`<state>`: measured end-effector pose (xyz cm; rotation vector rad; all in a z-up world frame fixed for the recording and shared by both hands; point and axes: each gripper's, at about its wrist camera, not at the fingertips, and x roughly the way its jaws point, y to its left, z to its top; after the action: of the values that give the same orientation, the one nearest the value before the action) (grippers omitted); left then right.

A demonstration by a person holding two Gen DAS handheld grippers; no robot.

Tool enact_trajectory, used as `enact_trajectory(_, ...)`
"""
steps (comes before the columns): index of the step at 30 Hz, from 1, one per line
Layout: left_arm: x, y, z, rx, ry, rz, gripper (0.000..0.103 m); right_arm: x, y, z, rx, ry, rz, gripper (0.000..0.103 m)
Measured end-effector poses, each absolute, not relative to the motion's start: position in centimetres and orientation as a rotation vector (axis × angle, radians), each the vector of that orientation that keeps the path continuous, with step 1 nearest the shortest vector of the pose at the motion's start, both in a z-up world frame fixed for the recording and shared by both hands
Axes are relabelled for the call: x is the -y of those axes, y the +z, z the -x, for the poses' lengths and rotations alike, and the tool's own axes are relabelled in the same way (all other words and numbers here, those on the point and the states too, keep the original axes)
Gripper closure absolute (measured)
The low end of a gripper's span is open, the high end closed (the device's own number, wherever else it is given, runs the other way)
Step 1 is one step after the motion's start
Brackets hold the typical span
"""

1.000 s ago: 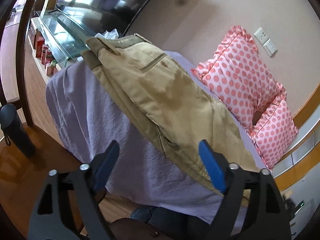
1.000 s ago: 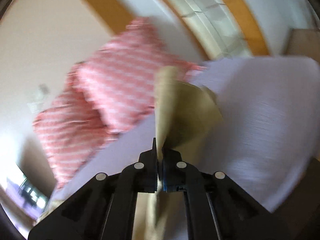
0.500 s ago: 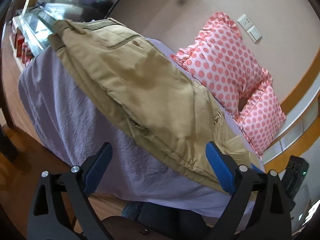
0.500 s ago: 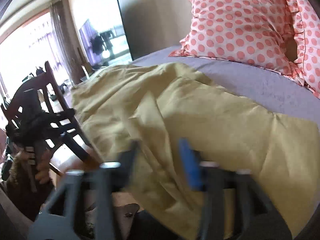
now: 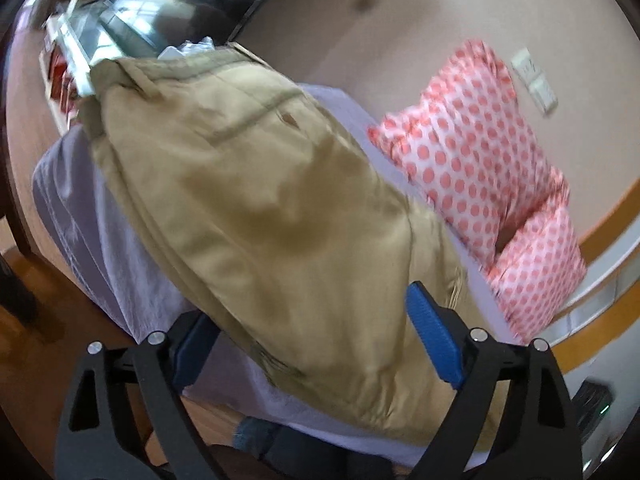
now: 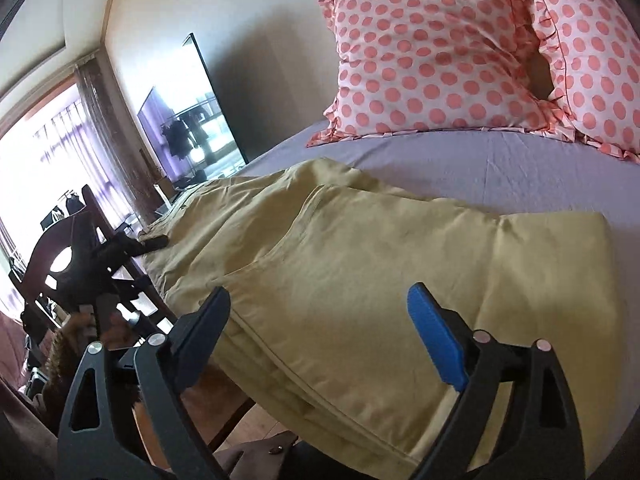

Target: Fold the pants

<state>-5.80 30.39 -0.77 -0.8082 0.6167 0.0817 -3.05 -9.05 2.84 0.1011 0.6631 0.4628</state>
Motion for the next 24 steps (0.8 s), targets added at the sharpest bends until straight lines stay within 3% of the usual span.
enact_trajectory(2, -31.6, -0.2, 6.4, -0.580, 0.103, 0.842, 0.025, 9.2, 2.6, 2.8, -0.671, 0.460, -0.114, 0.010)
enact_trajectory(5, -33.0, 0.5, 6.1, -0.559, 0.139, 0.826, 0.026, 9.5, 1.9, 2.3, -0.695, 0.449, -0.136, 0.010)
enact_trajectory(10, -35.3, 0.9, 4.7, -0.577, 0.186, 0.832, 0.039, 10.1, 1.4, 2.1, -0.708, 0.430, -0.161, 0.010)
enact_trajectory(13, -37.4, 0.1, 4.2, -0.582, 0.226, 0.881, 0.057, 10.4, 1.4, 2.1, -0.699, 0.431, -0.169, 0.010)
enact_trajectory(14, -38.3, -0.4, 4.1, -0.587, 0.237, 0.913, 0.072, 10.4, 1.4, 2.1, -0.698, 0.432, -0.172, 0.010)
enact_trajectory(18, -39.9, -1.2, 4.0, -0.570, 0.232, 0.989, 0.087, 10.4, 1.4, 2.3, -0.695, 0.452, -0.173, 0.009)
enact_trajectory(24, -31.4, 7.9, 2.3, -0.541, 0.272, 0.553, 0.094, 13.0, 2.8, 3.3, -0.605, 0.413, -0.215, 0.008)
